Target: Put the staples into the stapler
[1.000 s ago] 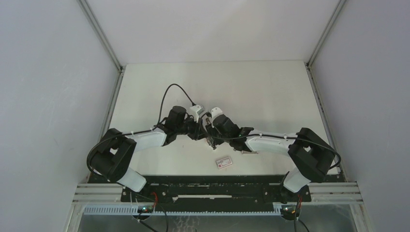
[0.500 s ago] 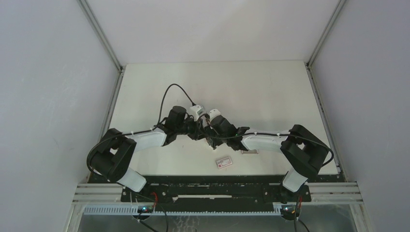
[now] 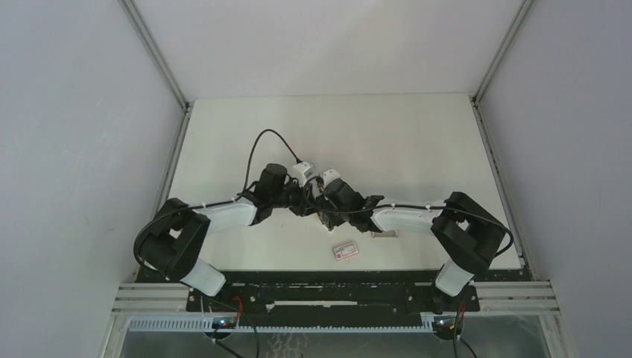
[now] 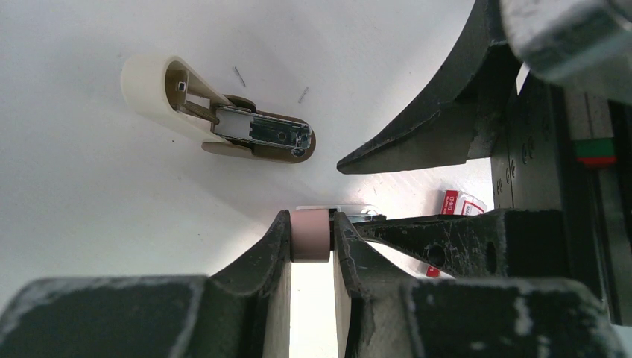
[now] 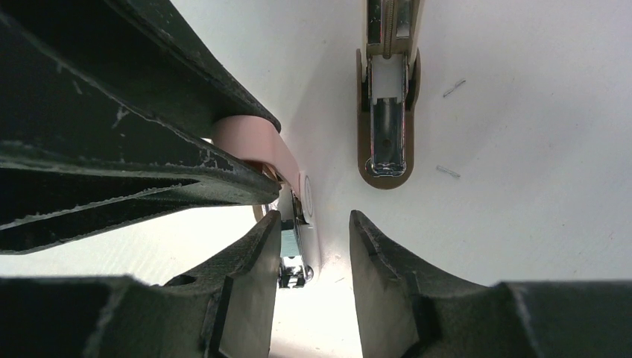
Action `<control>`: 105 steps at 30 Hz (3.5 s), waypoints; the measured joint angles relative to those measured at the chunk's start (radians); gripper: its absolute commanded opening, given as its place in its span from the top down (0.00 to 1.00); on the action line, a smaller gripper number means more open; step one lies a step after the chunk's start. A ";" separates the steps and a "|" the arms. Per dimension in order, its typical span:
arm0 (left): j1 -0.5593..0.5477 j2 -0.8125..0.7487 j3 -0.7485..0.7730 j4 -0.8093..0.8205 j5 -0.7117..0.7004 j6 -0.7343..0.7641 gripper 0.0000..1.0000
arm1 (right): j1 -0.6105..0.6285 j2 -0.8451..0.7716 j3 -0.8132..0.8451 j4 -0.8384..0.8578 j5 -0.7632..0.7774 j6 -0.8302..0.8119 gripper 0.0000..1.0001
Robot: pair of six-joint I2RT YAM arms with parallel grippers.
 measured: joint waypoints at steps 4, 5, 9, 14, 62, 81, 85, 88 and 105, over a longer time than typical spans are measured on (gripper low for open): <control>0.000 0.000 0.000 0.000 -0.001 0.000 1.00 | 0.002 0.000 0.000 -0.004 0.001 0.006 0.62; 0.000 0.000 0.000 0.000 -0.002 0.000 1.00 | 0.002 0.000 0.000 -0.006 0.001 0.008 0.62; 0.000 0.000 0.000 0.000 -0.002 0.000 1.00 | 0.002 0.000 0.000 -0.015 0.000 0.012 0.63; -0.001 0.000 0.000 0.000 -0.003 0.000 1.00 | 0.002 0.000 0.000 -0.024 0.000 0.015 0.63; -0.003 -0.004 0.000 -0.003 -0.008 0.000 0.91 | -0.024 -0.005 -0.010 -0.049 -0.043 0.039 0.58; -0.079 -0.284 -0.097 0.021 -0.257 -0.006 0.30 | -0.147 -0.418 -0.208 -0.150 -0.014 0.064 0.49; -0.253 -0.340 -0.079 0.012 -0.422 -0.021 0.33 | -0.278 -0.523 -0.298 -0.178 -0.037 0.068 0.50; -0.387 -0.286 -0.020 -0.016 -0.524 -0.063 0.34 | -0.386 -0.603 -0.334 -0.182 -0.071 0.068 0.51; -0.610 0.259 0.368 -0.209 -0.711 -0.220 0.50 | -0.628 -0.912 -0.497 -0.128 -0.182 0.130 0.51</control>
